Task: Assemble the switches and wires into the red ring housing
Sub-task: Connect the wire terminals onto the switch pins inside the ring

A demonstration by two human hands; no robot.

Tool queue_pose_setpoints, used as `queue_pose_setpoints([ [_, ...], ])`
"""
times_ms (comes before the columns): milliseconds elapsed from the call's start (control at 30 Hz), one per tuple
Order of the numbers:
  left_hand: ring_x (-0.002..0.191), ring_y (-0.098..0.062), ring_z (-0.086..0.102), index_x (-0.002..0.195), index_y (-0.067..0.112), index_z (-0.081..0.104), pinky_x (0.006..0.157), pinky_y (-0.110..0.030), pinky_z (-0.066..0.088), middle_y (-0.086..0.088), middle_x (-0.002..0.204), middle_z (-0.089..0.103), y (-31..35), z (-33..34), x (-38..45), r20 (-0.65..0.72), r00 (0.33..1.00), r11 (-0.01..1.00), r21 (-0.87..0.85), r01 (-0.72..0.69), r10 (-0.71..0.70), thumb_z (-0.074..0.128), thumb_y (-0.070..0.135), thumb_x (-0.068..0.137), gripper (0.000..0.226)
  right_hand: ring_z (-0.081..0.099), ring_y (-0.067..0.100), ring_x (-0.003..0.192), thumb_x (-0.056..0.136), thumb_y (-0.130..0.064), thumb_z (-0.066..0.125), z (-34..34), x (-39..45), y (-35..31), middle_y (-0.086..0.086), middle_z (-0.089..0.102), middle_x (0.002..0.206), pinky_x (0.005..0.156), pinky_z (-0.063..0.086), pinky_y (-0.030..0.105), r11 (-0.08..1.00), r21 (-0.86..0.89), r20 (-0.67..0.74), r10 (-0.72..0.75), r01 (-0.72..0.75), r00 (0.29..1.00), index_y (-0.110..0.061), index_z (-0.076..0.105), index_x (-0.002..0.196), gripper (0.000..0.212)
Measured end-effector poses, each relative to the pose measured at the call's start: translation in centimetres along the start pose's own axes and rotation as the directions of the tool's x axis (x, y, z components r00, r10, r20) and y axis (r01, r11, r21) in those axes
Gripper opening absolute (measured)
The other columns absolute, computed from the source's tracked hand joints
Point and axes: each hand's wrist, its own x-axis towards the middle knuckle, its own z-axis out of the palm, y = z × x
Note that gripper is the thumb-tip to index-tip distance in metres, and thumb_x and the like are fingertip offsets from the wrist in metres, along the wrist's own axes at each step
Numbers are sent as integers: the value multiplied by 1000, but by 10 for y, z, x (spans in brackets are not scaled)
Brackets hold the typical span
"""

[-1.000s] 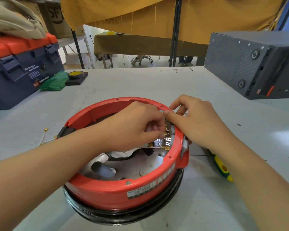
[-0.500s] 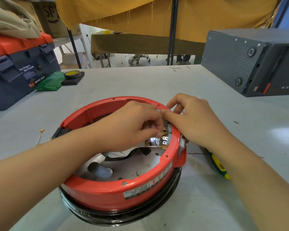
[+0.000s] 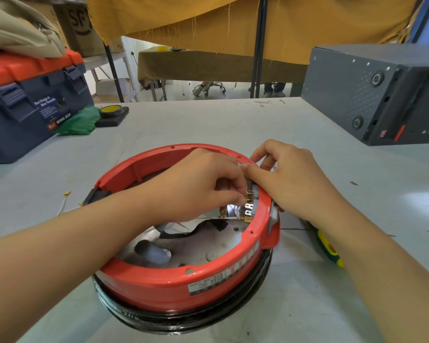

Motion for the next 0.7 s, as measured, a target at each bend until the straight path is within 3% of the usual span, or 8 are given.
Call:
queue_pose_setpoints([
  [167, 71, -7, 58, 82, 12, 73, 66, -16, 45, 13, 73, 60, -3, -2, -1, 13, 999, 999, -41, 32, -32, 72, 13, 79, 2, 54, -9, 68, 84, -41, 62, -1, 1, 1, -8, 59, 66, 52, 38, 3, 1000, 9, 4, 5, -5, 1000, -22, 62, 92, 21],
  [267, 71, -8, 58, 82, 13, 73, 67, -19, 46, 12, 74, 61, -4, -2, -1, 16, 999, 999, -44, 31, -30, 73, 13, 79, 3, 51, -17, 63, 84, -40, 62, -1, 1, 1, -8, 58, 66, 53, 38, 2, 1000, 8, 5, 1, -1, 1000, -22, 62, 92, 21],
  [400, 70, -9, 59, 81, 13, 72, 69, -25, 48, 9, 75, 62, -4, -2, -1, 20, 999, 998, -60, 36, -35, 73, 14, 79, 2, 55, -4, 59, 84, -40, 62, 0, 1, 0, -7, 59, 68, 53, 38, 2, 1000, -1, -3, 2, -2, 1000, -22, 62, 94, 21],
  [533, 71, -9, 60, 81, 12, 72, 71, -28, 49, 10, 74, 62, -4, -1, 0, 22, 999, 997, -66, 47, -45, 72, 14, 79, 2, 51, -15, 59, 84, -39, 63, 1, 1, 1, -6, 59, 68, 51, 37, 2, 1000, 15, -13, -1, 1, 1000, -21, 62, 92, 20],
  [700, 70, -6, 59, 78, 14, 71, 69, -26, 48, 14, 71, 60, -1, 0, 0, 14, 998, 996, -68, 55, -54, 71, 14, 80, 2, 51, -15, 60, 84, -37, 63, 2, 1, 0, -6, 59, 67, 52, 37, 2, 1000, 16, -20, -6, 7, 1000, -20, 62, 93, 19],
])
